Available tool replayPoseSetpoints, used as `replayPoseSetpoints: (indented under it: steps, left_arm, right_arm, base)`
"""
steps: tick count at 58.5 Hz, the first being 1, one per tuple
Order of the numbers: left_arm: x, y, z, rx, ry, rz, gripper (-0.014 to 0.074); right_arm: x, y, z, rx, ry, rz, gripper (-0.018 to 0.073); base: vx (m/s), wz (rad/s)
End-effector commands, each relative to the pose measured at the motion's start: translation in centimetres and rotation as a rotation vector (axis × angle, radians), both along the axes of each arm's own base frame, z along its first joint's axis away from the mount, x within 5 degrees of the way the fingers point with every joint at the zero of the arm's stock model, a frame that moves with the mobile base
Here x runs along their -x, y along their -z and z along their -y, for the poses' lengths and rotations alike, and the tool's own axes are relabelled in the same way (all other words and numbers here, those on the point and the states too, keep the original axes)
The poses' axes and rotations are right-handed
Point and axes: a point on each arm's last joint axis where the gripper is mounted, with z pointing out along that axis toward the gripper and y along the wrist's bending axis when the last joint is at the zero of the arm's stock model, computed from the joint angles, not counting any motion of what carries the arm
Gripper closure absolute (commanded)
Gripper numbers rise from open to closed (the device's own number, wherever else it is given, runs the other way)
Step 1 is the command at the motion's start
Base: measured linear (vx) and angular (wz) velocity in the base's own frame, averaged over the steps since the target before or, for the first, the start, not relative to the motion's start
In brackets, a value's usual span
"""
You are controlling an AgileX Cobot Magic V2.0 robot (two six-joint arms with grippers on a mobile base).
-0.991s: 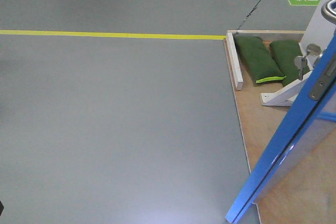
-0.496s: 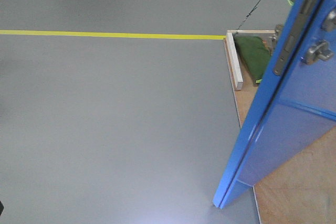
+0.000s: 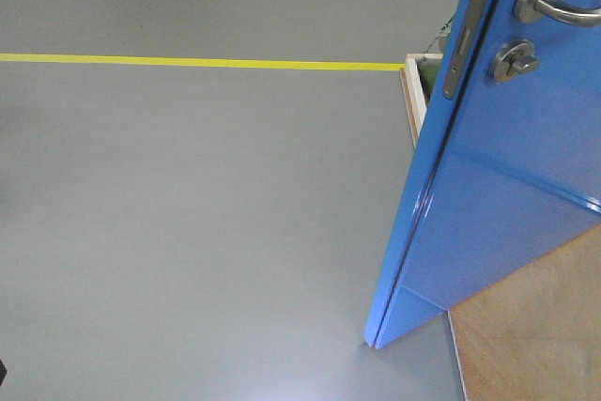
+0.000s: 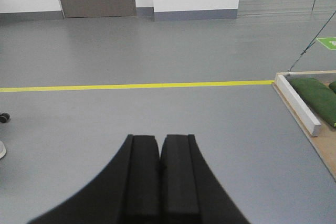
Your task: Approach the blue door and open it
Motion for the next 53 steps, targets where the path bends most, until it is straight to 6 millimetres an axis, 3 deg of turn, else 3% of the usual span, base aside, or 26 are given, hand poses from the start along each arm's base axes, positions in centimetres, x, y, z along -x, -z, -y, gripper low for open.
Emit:
replayPoseSetpoints:
  steps: [1,13,53]
  left_arm:
    - [0.05,-1.70,0.09,0.010,0.011,0.122,0.0524]
    - [0.05,-1.70,0.09,0.010,0.011,0.122,0.0524]
    - [0.05,-1.70,0.09,0.010,0.011,0.122,0.0524]
  right_arm:
    - [1.06,-2.22,-0.37,-0.041,0.011,0.118,0.0547]
    - [1.04,-2.33,-1.35,-0.068,-0.019,0.130,0.0547]
    - [1.04,-2.32,-1.35,-0.068,-0.019,0.129,0.0547]
  base:
    - [0.00,0.00]
    - [0.00,0.00]
    - [0.00,0.00]
